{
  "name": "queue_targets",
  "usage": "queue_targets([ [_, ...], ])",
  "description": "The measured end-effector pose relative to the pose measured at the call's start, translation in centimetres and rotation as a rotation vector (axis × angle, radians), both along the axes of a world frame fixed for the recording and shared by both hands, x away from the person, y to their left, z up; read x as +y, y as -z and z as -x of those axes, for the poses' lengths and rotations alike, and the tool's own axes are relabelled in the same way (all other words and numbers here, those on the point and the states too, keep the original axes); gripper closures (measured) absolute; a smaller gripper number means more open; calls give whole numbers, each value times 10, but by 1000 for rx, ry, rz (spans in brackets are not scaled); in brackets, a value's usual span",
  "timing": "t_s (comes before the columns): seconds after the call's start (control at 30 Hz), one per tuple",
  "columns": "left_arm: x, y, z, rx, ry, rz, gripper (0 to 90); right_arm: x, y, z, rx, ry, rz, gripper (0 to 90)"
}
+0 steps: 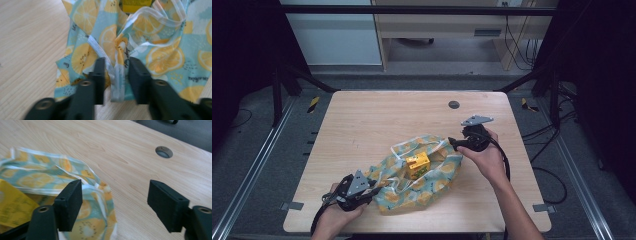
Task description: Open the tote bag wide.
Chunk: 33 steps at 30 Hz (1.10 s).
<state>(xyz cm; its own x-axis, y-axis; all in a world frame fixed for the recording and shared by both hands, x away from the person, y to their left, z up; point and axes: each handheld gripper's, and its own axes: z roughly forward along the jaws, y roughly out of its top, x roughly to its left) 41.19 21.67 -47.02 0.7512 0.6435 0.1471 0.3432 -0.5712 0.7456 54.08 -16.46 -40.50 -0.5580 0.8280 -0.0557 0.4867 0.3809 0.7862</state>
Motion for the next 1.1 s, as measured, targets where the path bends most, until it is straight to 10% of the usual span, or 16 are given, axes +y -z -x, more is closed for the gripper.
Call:
queue_targets([
  [0.3,7,-22,8,-54,-16,63,290,9,-33,40,-39,-90,-50,216],
  [0.7,4,-52,-21,-46,-17,93,269,21,-20,75,-7,-229,-26,203],
  [1.1,-36,-38,-67,4,56,39,286,43,21,90,35,-294,33,167],
])
